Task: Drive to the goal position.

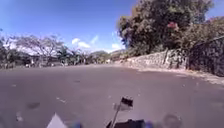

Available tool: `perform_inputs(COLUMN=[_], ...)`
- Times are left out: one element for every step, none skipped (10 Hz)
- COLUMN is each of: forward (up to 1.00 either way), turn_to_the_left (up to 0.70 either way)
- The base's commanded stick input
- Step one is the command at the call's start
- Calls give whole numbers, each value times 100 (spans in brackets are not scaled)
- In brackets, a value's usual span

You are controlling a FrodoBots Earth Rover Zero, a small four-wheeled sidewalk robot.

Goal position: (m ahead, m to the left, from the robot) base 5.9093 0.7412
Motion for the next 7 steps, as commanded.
perform_inputs(forward=[50,50,50,50,50,50,50], turn_to_the_left=[0,0,0,0,0,0,0])
